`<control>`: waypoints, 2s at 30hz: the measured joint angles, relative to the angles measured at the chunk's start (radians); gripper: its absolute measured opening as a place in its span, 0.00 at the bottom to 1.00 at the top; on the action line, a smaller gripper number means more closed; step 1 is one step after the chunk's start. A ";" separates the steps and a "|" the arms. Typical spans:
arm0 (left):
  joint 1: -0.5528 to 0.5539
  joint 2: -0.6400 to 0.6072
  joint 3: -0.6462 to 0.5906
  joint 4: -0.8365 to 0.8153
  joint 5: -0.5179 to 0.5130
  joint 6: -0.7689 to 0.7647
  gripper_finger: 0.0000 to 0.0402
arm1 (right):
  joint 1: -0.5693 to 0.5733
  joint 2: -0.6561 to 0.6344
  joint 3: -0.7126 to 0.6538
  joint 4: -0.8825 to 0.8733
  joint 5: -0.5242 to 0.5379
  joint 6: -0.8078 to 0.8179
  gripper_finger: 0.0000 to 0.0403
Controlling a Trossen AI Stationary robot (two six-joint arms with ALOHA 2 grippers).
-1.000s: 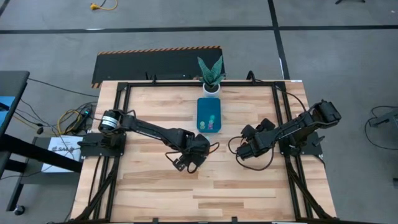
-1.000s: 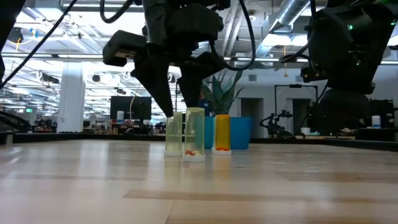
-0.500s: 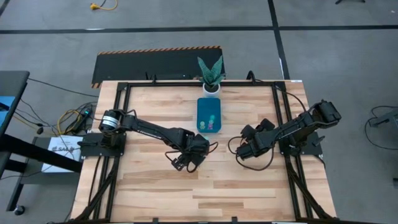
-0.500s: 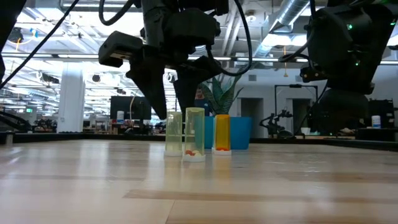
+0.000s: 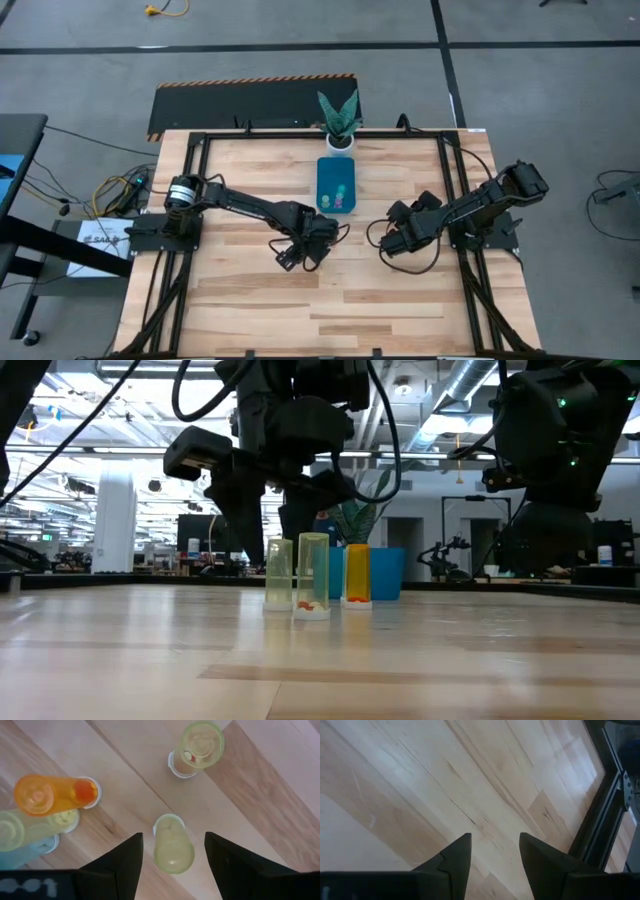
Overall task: Pick and place pill bottles into a basket
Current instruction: Put the yellow pill bottle into the blue bin
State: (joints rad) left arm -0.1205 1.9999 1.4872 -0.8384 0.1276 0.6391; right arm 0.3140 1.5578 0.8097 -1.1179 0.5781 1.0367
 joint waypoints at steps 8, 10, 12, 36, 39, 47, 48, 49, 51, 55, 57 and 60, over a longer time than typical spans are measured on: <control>0.003 0.000 0.000 -0.001 0.005 0.029 0.50 | 0.000 0.000 0.000 0.000 0.000 0.000 0.39; 0.003 0.000 0.000 -0.001 0.012 0.032 0.50 | 0.000 0.000 0.000 0.000 0.000 0.000 0.39; 0.004 0.000 0.000 -0.001 0.016 0.035 0.50 | 0.000 0.000 0.000 0.000 0.000 0.000 0.39; 0.040 0.047 0.002 0.003 0.113 0.048 0.50 | 0.000 0.001 0.000 0.007 -0.001 0.000 0.39; 0.039 0.047 0.002 0.005 0.113 0.049 0.48 | 0.000 0.001 0.000 0.007 -0.001 0.000 0.39; 0.039 0.047 0.002 0.007 0.113 0.050 0.36 | 0.000 0.001 0.000 0.008 -0.001 0.000 0.39; 0.039 0.047 0.002 0.007 0.113 0.050 0.34 | 0.000 0.001 0.000 0.008 -0.001 0.000 0.39; 0.039 0.047 0.002 0.007 0.113 0.050 0.33 | 0.000 0.001 0.000 0.008 -0.001 0.000 0.39; 0.039 0.047 0.002 0.007 0.113 0.049 0.30 | 0.000 0.001 0.000 0.008 -0.001 0.000 0.39; 0.039 0.047 0.002 0.006 0.114 0.038 0.26 | 0.000 0.001 0.000 0.008 -0.001 -0.001 0.39; 0.039 0.047 0.006 -0.004 0.113 0.033 0.25 | 0.000 0.001 0.000 0.010 -0.001 -0.014 0.39; 0.039 0.047 0.027 -0.041 0.110 0.032 0.24 | 0.000 0.001 0.000 0.018 0.000 -0.017 0.39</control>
State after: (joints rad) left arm -0.0814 2.0472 1.5138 -0.8792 0.2378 0.6716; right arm 0.3137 1.5585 0.8097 -1.0999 0.5777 1.0197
